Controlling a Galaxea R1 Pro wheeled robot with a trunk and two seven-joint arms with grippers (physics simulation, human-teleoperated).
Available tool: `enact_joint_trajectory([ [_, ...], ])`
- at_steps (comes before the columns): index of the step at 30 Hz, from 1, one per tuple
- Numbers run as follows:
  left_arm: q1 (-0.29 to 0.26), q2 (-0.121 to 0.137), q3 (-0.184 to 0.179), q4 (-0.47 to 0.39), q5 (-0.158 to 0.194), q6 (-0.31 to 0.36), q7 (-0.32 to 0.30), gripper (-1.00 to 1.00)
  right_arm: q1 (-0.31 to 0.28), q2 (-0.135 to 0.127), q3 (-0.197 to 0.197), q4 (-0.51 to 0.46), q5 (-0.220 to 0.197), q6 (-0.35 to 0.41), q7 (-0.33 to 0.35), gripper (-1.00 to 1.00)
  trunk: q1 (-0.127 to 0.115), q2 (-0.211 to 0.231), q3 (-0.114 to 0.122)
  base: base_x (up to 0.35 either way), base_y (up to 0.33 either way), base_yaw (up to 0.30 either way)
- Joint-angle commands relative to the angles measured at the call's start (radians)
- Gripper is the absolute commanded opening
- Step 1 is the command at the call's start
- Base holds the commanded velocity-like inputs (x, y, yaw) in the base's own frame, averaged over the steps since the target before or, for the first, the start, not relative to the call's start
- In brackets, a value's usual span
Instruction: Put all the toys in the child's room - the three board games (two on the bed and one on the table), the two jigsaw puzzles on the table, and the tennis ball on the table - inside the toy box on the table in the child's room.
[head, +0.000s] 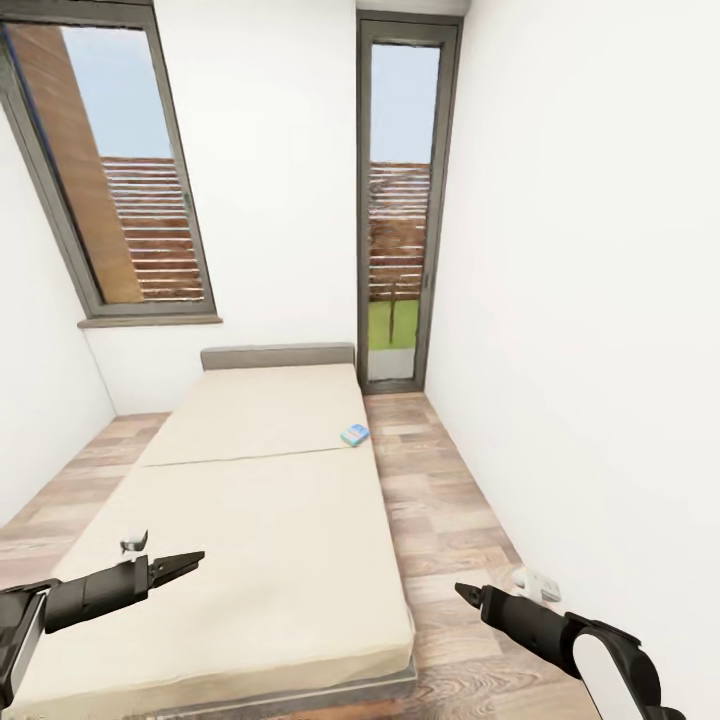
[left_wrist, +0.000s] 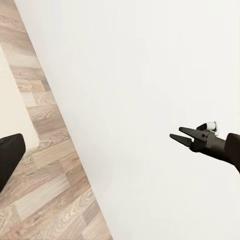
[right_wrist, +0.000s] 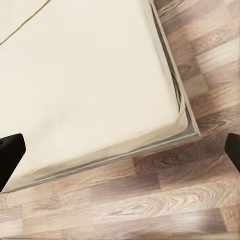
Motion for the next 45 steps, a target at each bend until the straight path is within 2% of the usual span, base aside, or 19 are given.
enact_joint_trajectory([
  [1,-0.001,0.0,0.002,0.0,-0.006,0.011,-0.007,1.0,-0.001,0.0,0.0,-0.001,-0.011,0.003,-0.01,1.0,0.001,-0.003,-0.003,0.0,-0.301,0.222],
  [15,-0.001,-0.001,0.002,0.0,-0.006,0.011,-0.006,1.0,-0.001,0.0,0.0,0.003,-0.011,0.001,-0.011,1.0,0.001,-0.003,-0.007,0.0,-0.269,0.267],
  [45,-0.001,-0.004,0.002,0.0,-0.003,0.009,-0.006,1.0,-0.001,0.0,0.003,0.003,-0.011,0.0,-0.01,1.0,0.001,-0.003,-0.02,0.029,-0.037,0.281],
])
